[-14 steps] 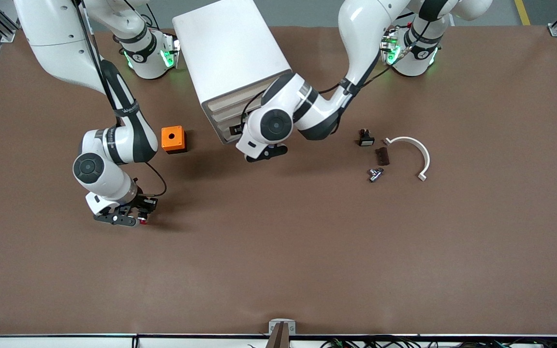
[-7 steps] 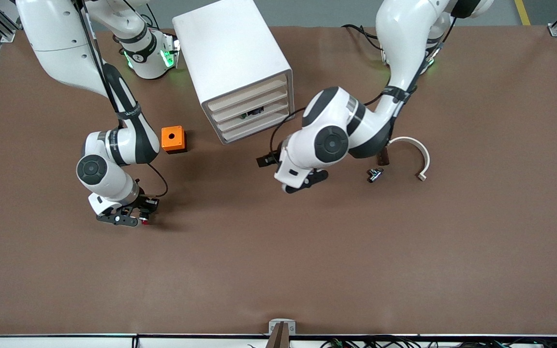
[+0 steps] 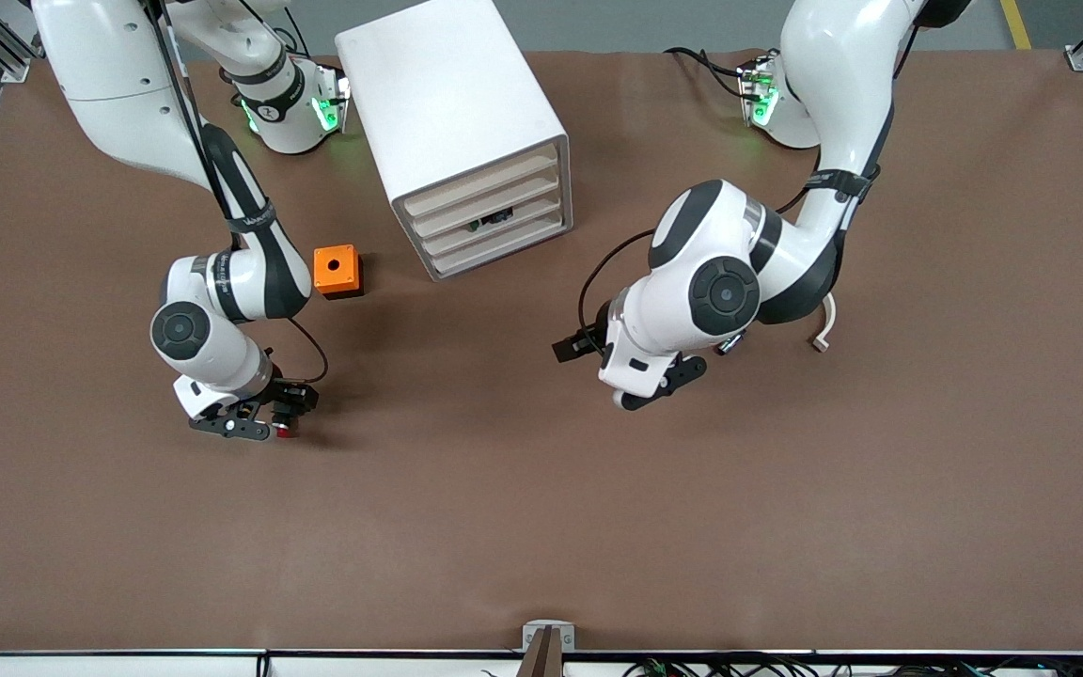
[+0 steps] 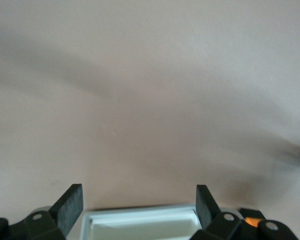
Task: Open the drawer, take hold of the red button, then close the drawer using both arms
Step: 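Release the red button with the right gripper while the left gripper withdraws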
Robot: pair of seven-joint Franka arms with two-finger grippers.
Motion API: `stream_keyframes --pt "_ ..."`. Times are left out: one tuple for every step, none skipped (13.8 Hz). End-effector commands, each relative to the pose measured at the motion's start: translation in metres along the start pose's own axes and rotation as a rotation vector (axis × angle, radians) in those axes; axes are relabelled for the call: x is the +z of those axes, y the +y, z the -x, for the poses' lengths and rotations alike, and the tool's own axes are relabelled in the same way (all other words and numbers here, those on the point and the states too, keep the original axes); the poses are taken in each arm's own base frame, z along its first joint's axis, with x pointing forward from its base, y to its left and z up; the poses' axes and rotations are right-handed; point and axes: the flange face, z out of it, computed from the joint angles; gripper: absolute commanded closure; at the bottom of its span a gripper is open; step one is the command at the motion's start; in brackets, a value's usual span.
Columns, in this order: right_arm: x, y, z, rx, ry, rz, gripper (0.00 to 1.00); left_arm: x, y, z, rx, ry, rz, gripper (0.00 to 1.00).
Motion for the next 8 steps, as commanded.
stream_keyframes --pt "-0.004 0.000 0.001 -0.012 -0.008 0.002 0.00 -0.039 -0.024 -0.009 0.103 0.041 -0.045 0.01" --pt "-0.009 -0.001 -0.001 -0.016 -0.008 0.003 0.00 -0.058 -0.039 -0.015 0.146 0.026 -0.060 0.01" --pt "-0.014 -0.002 -0.003 -0.016 -0.022 0.007 0.00 -0.084 -0.062 -0.029 0.171 0.012 -0.067 0.01" --pt "-0.019 -0.003 -0.005 -0.020 -0.037 0.012 0.00 -0.109 -0.083 -0.039 0.186 0.006 -0.066 0.01" --pt "-0.030 -0.003 -0.007 -0.020 -0.046 0.014 0.00 -0.130 -0.106 -0.047 0.206 -0.007 -0.071 0.01" --pt "-0.041 -0.004 -0.009 -0.022 -0.054 0.015 0.00 -0.146 -0.126 -0.055 0.231 -0.024 -0.077 0.01" --pt "-0.053 -0.005 -0.011 -0.023 -0.060 0.015 0.00 -0.163 -0.148 -0.064 0.254 -0.033 -0.077 0.01" --pt "-0.063 -0.005 -0.012 -0.023 -0.068 0.017 0.00 -0.175 -0.167 -0.073 0.269 -0.045 -0.076 0.01"
